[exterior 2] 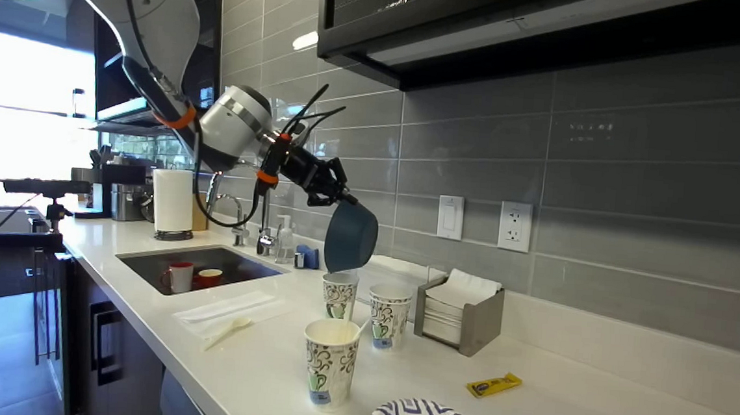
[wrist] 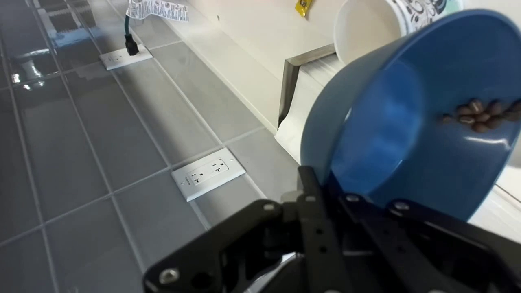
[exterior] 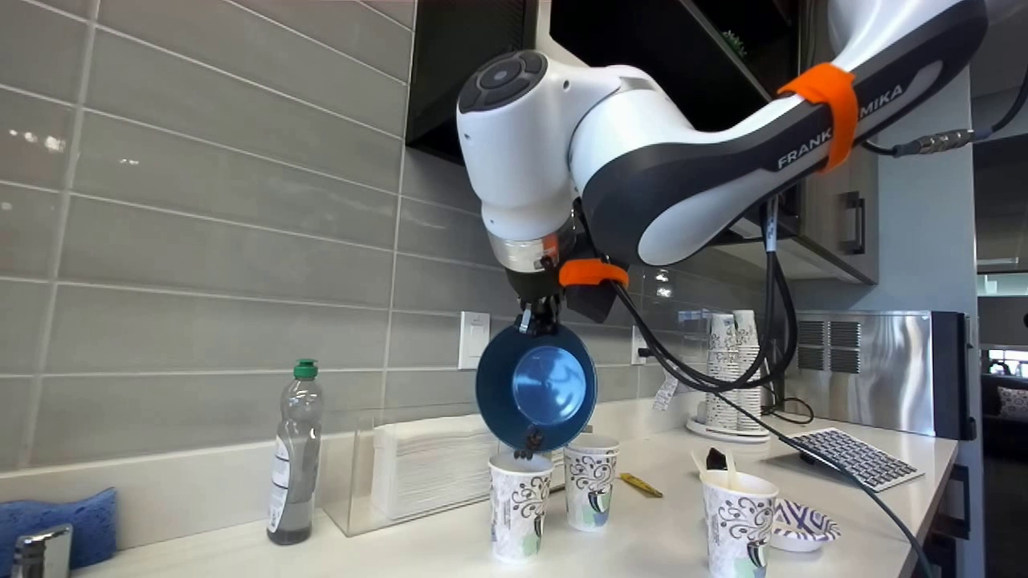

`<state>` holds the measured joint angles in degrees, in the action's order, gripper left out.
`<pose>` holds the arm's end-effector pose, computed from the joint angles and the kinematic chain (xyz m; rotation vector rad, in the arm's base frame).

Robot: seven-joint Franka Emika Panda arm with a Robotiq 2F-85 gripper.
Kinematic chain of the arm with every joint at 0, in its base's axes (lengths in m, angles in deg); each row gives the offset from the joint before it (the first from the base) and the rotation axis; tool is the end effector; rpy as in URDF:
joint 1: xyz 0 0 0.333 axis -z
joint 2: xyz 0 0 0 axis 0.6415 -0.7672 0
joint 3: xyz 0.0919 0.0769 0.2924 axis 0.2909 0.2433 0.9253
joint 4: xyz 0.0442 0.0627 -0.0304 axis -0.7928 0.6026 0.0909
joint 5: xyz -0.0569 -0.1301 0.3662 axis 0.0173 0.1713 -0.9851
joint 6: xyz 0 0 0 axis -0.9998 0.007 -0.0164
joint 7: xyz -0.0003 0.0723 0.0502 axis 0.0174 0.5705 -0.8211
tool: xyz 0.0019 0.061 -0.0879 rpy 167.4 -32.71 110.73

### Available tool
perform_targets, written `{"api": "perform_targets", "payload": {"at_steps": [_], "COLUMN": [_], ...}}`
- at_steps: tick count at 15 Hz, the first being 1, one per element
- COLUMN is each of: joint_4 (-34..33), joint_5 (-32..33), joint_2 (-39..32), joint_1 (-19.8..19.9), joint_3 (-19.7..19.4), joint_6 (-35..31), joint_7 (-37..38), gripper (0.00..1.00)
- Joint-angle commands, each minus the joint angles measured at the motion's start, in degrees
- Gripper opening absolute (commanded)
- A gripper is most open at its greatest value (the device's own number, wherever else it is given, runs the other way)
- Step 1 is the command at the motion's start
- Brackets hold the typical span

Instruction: Pour the beans in the blue bowl into the coffee cup

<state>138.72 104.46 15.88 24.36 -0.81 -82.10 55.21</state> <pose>0.5554 0.2174 0.4745 2.1024 0.3152 0.5743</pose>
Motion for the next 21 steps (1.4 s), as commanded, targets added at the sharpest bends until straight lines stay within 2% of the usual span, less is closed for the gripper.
{"api": "perform_targets", "payload": {"at_steps": [1,9,13,17,21], "joint_4": [-0.7,-0.7,-0.1,0.8,2.0], "joint_5": [2.9,5.1,3.4,-0.8,-10.3], "joint_2": [-0.5,-0.8,1.2,5.1,9.9], "joint_1": [-0.6,-0.6,-0.1,0.9,2.2], "joint_3": [0.3,0.3,0.0,-0.2,-0.8], "joint_6": [2.3,3.4,3.3,2.9,1.1], "joint_7": [0.8,1.9,3.1,3.9,3.5], "gripper": [0.01,0.01,0.01,0.01,0.01]}}
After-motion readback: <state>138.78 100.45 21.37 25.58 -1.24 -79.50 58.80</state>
